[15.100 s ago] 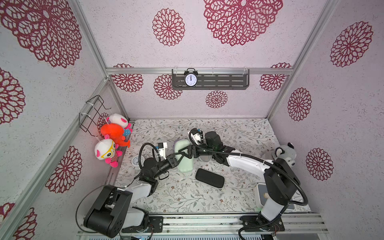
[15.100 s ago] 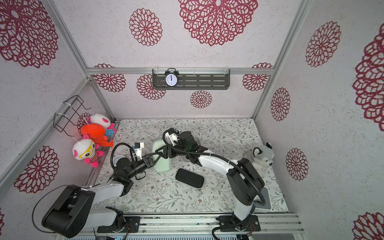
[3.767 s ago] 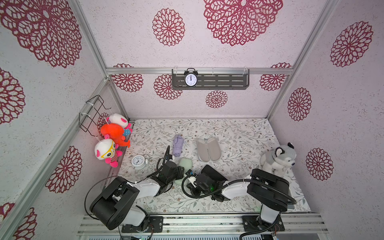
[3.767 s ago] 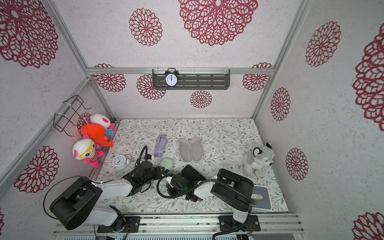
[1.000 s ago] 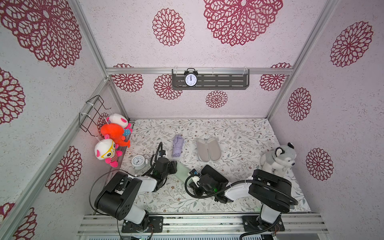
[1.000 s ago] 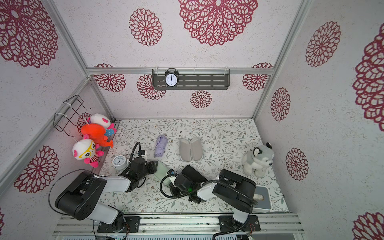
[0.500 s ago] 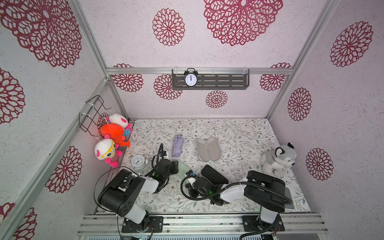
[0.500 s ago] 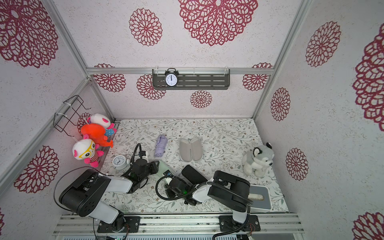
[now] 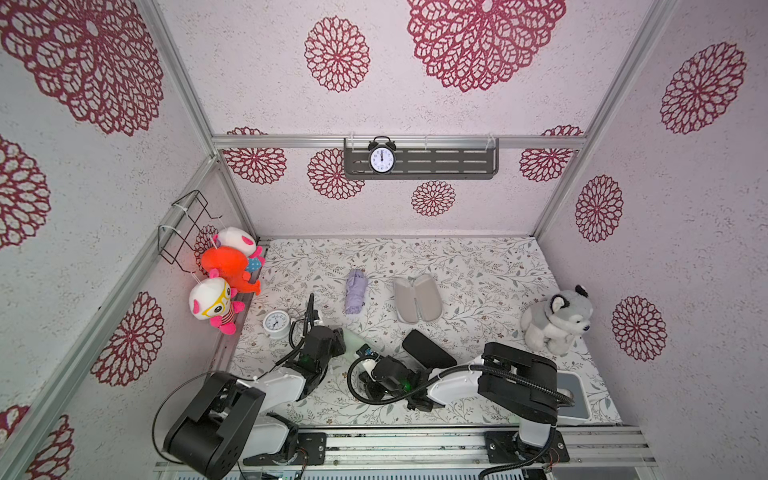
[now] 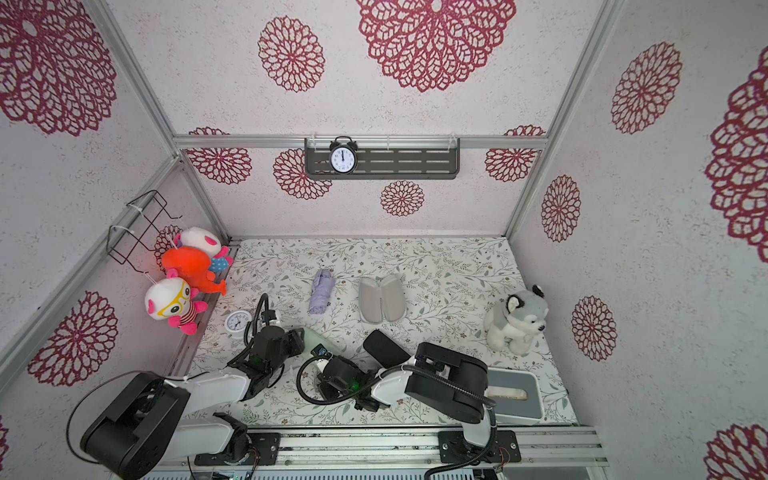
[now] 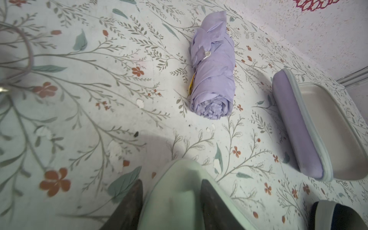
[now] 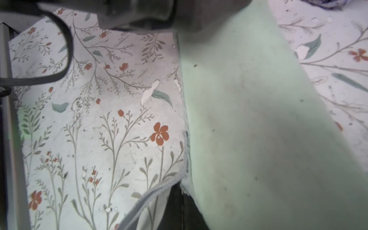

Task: Put umbrellas into zippered umbrella sleeves
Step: Zip the zipper on the umbrella sleeve.

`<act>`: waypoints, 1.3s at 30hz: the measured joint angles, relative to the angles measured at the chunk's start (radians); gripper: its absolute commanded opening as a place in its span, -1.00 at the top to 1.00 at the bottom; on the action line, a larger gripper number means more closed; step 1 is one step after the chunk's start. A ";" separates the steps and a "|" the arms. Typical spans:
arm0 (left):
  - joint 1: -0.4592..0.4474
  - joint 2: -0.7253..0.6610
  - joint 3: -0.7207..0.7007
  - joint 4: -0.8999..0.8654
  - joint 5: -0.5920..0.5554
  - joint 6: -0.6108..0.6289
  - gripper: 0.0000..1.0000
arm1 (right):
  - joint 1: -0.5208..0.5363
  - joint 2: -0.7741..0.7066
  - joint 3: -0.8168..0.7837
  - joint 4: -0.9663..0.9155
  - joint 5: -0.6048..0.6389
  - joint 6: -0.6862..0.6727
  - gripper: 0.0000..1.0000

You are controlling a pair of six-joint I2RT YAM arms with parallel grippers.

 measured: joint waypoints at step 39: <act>0.029 0.070 0.631 -0.605 0.011 0.111 -0.98 | -0.459 -0.639 -0.158 -0.192 0.002 -0.148 -0.98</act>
